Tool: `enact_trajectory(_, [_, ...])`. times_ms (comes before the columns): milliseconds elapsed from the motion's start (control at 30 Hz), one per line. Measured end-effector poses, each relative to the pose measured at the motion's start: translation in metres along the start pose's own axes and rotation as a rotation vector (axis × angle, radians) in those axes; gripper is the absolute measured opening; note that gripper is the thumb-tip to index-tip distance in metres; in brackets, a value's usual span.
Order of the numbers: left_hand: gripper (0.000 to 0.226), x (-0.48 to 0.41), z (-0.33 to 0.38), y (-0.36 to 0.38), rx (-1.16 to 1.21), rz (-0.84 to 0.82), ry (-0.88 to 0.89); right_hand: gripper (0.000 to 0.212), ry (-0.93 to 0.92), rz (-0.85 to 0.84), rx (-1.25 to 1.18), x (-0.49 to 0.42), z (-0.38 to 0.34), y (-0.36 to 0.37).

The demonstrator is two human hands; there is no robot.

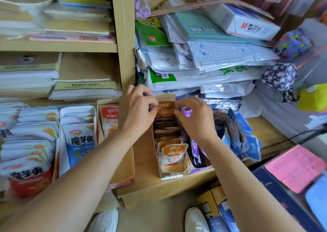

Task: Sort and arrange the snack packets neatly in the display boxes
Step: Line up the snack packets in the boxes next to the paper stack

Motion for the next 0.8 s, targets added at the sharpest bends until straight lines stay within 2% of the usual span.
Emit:
enact_trajectory(200, [0.01, -0.004, -0.001, -0.001, 0.125, -0.049, -0.015, 0.022, -0.118, -0.271, 0.147, 0.017, 0.0, -0.014])
enact_trajectory(300, [0.014, -0.004, 0.002, -0.006, 0.207, -0.187, 0.084, 0.018, -0.159, -0.295, 0.247, 0.025, 0.002, -0.013])
enact_trajectory(400, [0.04, 0.0, 0.003, -0.013, 0.106, -0.318, 0.138, 0.015, -0.187, -0.281, 0.291, 0.029, 0.001, -0.01])
enact_trajectory(467, [0.047, 0.001, 0.004, -0.016, 0.033, -0.377, 0.143, 0.014, -0.187, -0.274, 0.297, 0.03, 0.001, -0.009])
enact_trajectory(633, [0.022, 0.0, 0.011, -0.015, -0.065, -0.345, 0.201, 0.011, -0.194, -0.282, 0.296, 0.031, 0.001, -0.011])
enact_trajectory(800, [0.018, -0.001, 0.007, -0.011, -0.129, -0.34, 0.227, 0.011, -0.195, -0.35, 0.296, 0.03, 0.001, -0.014])
Point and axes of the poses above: each hand's wrist, its own x-axis away from the middle knuckle, its own y-axis out of the palm, z = x × y, the point moved 4 cm from there along -x, towards the middle knuckle, and after that the axes turned 3 degrees about -x, right-handed, at the moved point
